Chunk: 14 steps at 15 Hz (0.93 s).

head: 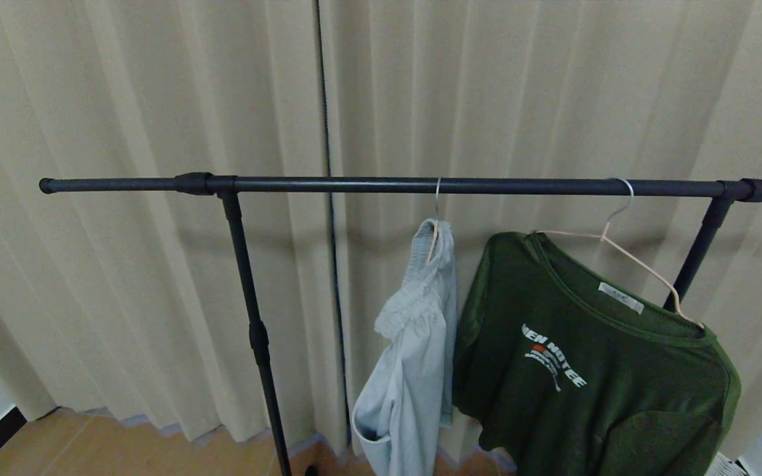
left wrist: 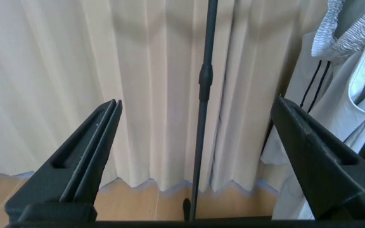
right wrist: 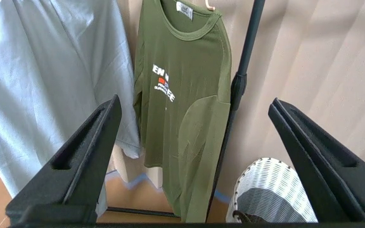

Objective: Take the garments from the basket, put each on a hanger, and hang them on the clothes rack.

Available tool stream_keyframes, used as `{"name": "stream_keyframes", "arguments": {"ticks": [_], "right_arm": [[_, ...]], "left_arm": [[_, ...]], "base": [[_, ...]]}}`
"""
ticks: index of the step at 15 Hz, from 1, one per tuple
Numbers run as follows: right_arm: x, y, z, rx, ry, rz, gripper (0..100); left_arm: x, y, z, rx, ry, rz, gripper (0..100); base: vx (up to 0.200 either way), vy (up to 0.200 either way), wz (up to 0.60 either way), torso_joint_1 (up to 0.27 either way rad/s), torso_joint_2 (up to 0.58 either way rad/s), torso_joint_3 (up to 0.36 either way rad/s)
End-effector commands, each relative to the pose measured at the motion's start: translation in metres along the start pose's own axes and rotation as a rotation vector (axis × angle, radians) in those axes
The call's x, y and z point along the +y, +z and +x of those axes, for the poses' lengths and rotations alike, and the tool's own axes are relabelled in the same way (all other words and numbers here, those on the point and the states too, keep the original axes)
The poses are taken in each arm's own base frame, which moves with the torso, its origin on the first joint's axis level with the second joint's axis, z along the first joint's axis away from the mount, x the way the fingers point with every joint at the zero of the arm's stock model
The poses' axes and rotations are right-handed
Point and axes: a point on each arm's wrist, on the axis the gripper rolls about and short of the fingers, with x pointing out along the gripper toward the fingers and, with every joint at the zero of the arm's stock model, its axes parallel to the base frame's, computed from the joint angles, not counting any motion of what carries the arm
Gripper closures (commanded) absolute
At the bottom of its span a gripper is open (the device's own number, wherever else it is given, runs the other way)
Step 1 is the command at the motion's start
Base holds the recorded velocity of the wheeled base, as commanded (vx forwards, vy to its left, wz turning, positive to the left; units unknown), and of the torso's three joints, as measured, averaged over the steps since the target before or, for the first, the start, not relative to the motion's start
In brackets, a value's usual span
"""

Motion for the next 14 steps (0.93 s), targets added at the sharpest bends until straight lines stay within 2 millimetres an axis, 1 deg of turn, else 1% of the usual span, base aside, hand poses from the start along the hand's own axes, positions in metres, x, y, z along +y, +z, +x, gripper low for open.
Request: {"name": "stream_keyframes", "arguments": {"ticks": [1, 14], "right_arm": [[0.0000, 0.0000, -0.0001, 0.000, 0.001, -0.001, 0], [0.0000, 0.0000, -0.0001, 0.000, 0.001, -0.002, 0]], "left_arm": [[0.0000, 0.0000, -0.0001, -0.002, 0.000, 0.001, 0], [0.0000, 0.0000, -0.0001, -0.002, 0.000, 0.000, 0]], "base": [[0.000, 0.000, 0.00, 0.000, 0.00, 0.000], [0.000, 0.000, 0.00, 0.000, 0.00, 0.000]]}}
